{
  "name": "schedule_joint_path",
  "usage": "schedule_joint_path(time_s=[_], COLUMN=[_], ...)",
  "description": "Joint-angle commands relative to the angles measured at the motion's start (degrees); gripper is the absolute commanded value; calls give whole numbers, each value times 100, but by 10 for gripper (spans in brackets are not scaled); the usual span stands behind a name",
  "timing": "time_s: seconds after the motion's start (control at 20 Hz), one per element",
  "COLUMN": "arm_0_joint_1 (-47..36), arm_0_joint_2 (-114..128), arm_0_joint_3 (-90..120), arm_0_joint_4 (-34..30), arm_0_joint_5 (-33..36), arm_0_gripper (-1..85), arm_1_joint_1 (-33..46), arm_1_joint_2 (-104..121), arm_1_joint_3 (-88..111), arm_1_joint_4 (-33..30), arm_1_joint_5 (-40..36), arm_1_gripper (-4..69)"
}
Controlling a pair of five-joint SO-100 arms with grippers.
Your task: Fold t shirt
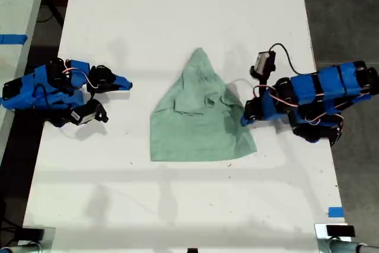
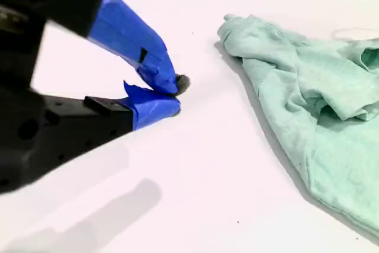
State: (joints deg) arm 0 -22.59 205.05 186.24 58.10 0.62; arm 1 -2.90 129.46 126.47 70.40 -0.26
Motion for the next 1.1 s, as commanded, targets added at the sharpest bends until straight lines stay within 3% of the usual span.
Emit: schedule_joint_path(time_s=[0.0, 0.25, 0.3, 0.45, 0.5, 0.7, 0.85, 0.95, 1.05], arm_0_joint_1=[26, 35, 35, 35, 35, 35, 35, 26, 18], arm_0_joint_2=[26, 26, 26, 26, 26, 26, 26, 26, 26], arm_0_joint_3=[229, 229, 229, 229, 229, 229, 229, 229, 229], arm_0_joint_4=[0, 0, 0, 0, 0, 0, 0, 0, 0], arm_0_joint_5=[-18, -9, 0, 9, 9, 9, 9, 9, 9], arm_0_gripper=[-2, -2, -2, -2, -2, -2, -2, -2, -2], arm_1_joint_1=[-176, -448, -413, -360, -360, -387, -352, -334, -404], arm_1_joint_2=[-1441, -5854, -6144, -5739, -5493, -4175, -2602, -1178, 501], arm_1_joint_3=[-2171, -7506, -7743, -7172, -7040, -6284, -4263, -1978, 413], arm_1_joint_4=[105, 1134, 1037, 976, 1090, 1890, 2188, 1723, 686], arm_1_joint_5=[-633, -1608, -1644, -1556, -1503, -1169, -439, 70, 413], arm_1_gripper=[12, 12, 13, 342, 353, 340, 268, 207, 86])
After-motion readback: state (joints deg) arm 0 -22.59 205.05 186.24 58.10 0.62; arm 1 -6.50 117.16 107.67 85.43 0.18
